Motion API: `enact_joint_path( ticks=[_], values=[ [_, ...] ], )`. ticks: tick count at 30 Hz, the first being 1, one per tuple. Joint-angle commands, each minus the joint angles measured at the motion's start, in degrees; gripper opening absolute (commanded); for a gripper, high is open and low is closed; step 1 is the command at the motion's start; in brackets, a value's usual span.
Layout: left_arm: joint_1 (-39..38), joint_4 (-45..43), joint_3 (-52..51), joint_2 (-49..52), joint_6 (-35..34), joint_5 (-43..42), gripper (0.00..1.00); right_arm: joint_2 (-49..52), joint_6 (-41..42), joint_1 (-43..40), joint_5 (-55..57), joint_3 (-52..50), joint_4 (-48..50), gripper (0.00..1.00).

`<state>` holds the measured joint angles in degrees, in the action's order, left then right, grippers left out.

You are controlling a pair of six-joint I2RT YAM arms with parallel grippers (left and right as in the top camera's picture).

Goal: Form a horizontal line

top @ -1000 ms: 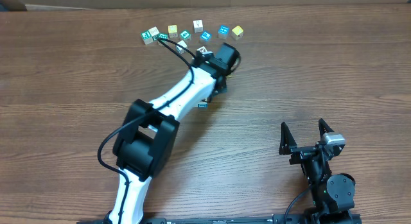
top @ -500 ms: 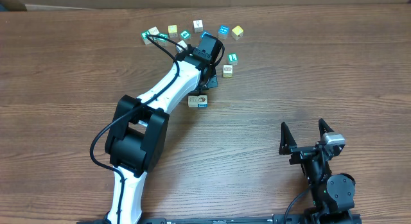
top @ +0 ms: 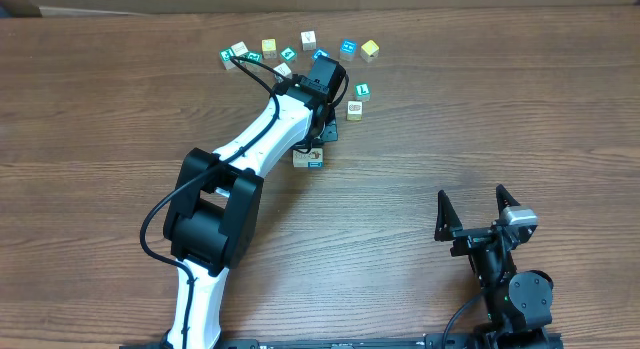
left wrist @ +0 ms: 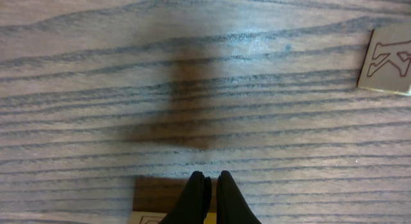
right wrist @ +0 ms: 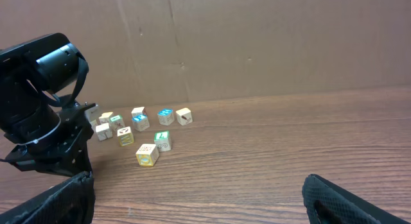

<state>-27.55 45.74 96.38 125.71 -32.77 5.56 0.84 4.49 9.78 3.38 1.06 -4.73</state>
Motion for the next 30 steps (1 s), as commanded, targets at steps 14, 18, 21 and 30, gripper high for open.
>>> enact_joint_path(
  ticks=[14,18,21,30],
  values=[
    [-0.2,2.1,1.4,0.6,1.0,-1.2,0.04,-0.7,0.0,-0.3,-0.1,-0.6,0.3,1.0],
    [-0.2,2.0,1.4,0.6,1.0,-1.1,0.04,-0.7,0.0,-0.3,-0.1,-0.6,0.3,1.0],
    [-0.2,2.0,1.4,0.6,1.0,-1.1,0.04,-0.7,0.0,-0.3,-0.1,-0.6,0.3,1.0],
    [-0.2,2.0,1.4,0.6,0.8,-1.2,0.04,-0.7,0.0,-0.3,-0.1,-0.6,0.3,1.0]
  ],
)
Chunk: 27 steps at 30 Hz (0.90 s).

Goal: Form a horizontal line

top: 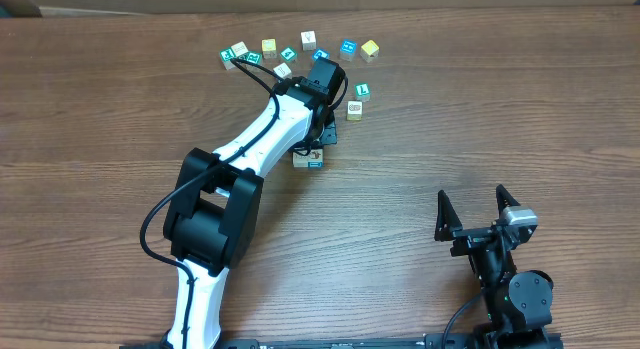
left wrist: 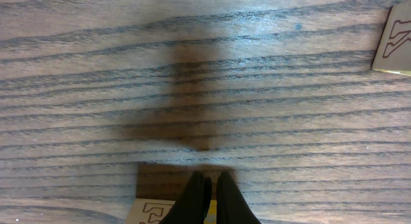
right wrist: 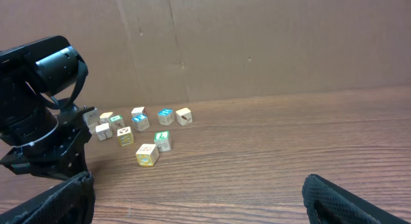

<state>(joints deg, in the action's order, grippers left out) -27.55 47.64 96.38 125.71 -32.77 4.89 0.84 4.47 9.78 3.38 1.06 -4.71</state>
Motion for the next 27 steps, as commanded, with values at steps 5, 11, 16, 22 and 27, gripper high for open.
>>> enact_joint_path(
  ticks=[5,11,16,22,27],
  values=[
    [-0.2,0.4,1.4,0.6,0.8,-0.5,0.04,-0.7,0.0,-0.3,-0.1,-0.6,0.3,1.0],
    [-0.2,0.5,1.4,0.6,0.8,-0.5,0.04,-0.7,0.0,-0.3,-0.1,-0.6,0.3,1.0],
    [-0.1,-0.4,1.4,0.6,0.9,-0.3,0.04,-0.7,0.0,-0.3,-0.1,-0.6,0.3,1.0],
    [3.1,2.4,11.2,0.5,2.7,-0.8,0.04,-0.7,0.0,-0.3,-0.1,-0.6,0.3,1.0],
    [5.9,12.8,28.6,0.5,10.3,-4.9,0.07,-0.7,0.0,-0.3,-0.1,-0.6,0.3,1.0]
  ],
)
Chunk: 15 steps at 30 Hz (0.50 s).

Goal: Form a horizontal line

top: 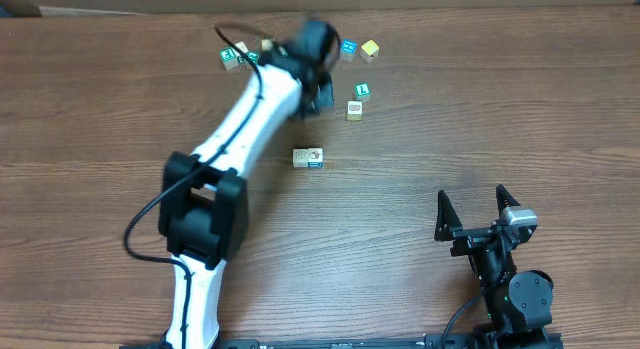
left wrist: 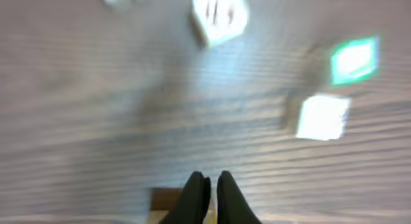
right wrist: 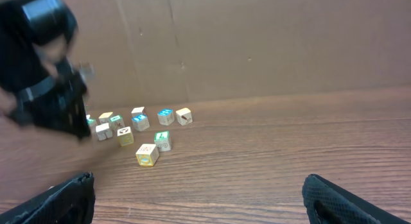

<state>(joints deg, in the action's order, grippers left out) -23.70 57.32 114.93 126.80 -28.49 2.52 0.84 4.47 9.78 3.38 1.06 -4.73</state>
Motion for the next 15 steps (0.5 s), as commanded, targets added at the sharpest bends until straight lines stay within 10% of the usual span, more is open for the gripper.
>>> enact_joint_path(
  ticks=[1,7,15],
  values=[
    [2.4,5.2,13.3,-0.6,7.0,-2.6,0.1,-0.7,0.0,-0.3,-0.1,-0.6,0.3,1.0],
    [5.1,16.2,32.0,-0.6,12.1,-2.1,0.19,-0.7,0.0,-0.3,-0.1,-0.6,0.3,1.0],
    [10.4,15.8,34.6,-0.5,13.2,7.1,0.55,-0.7,0.0,-0.3,-0.1,-0.6,0.3,1.0]
  ],
)
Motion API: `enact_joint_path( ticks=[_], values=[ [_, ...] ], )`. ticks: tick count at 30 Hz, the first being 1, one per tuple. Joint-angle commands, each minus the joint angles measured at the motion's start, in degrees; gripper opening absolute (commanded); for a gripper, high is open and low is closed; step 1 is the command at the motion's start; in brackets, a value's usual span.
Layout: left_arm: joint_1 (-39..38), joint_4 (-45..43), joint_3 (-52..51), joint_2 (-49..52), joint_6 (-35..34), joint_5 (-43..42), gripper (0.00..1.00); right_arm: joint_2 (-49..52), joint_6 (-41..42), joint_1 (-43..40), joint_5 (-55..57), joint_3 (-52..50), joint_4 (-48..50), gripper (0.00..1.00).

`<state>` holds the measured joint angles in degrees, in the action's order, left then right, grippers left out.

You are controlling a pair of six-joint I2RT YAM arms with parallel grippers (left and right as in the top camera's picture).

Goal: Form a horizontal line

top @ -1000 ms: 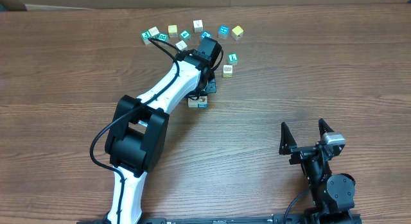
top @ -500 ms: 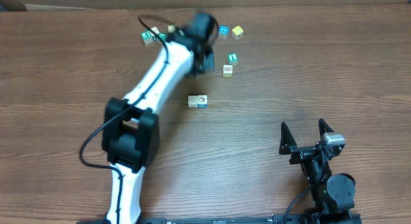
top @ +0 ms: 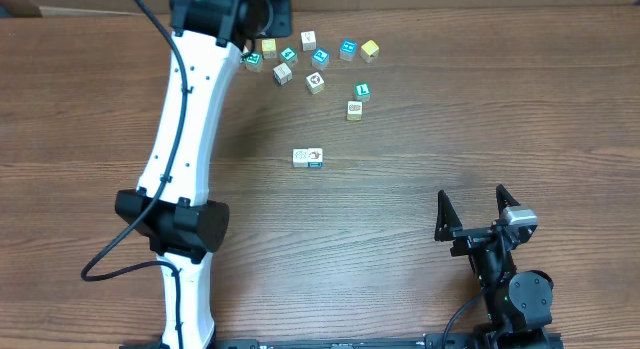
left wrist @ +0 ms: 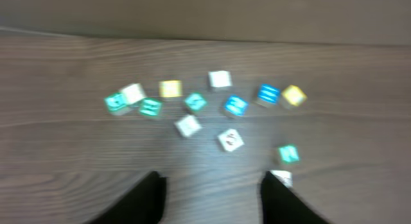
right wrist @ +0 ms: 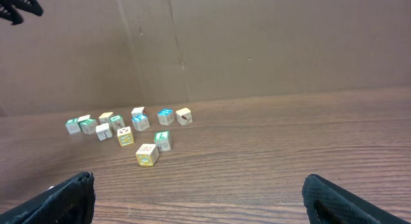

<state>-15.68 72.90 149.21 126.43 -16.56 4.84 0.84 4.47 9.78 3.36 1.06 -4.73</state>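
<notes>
Several small letter blocks lie scattered in a loose arc (top: 315,64) at the back of the table; the left wrist view shows them blurred (left wrist: 218,112). Two blocks sit side by side as a short row (top: 308,158) nearer the middle, with a yellow-edged one facing the right wrist camera (right wrist: 147,154). My left gripper (left wrist: 215,198) hangs open high over the table's back edge, above the arc, holding nothing. At the front right my right gripper (top: 480,211) rests open and empty, far from all blocks.
The white left arm (top: 185,119) stretches from the front edge to the back left of the wooden table (top: 450,119). A brown cardboard wall (right wrist: 257,44) stands behind the blocks.
My left gripper was shut and low beside the block arc. Now it is open and raised high at the back left, the whole arc in its view. The right arm is unchanged.
My left gripper was shut and low over the table, its tips at a block of the two-block row. A second later more of that block showed beneath the tips. It then stood at the arc, still shut, and now is lifted and open; the row stays in place.
</notes>
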Motion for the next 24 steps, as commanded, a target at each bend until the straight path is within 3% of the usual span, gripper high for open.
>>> enact_joint_path(
  ticks=[1,5,24],
  values=[
    [3.2,0.4,0.3,-0.2,1.3,5.5,0.65,-0.7,0.0,-0.3,-0.1,-0.6,0.3,1.0],
    [6.2,1.9,0.3,-0.2,1.3,6.5,1.0,-0.7,0.0,-0.3,-0.1,-0.6,0.3,1.0],
    [9.8,3.9,0.3,-0.2,1.3,6.4,1.0,-0.7,0.0,-0.3,-0.1,-0.6,0.3,1.0]
  ],
)
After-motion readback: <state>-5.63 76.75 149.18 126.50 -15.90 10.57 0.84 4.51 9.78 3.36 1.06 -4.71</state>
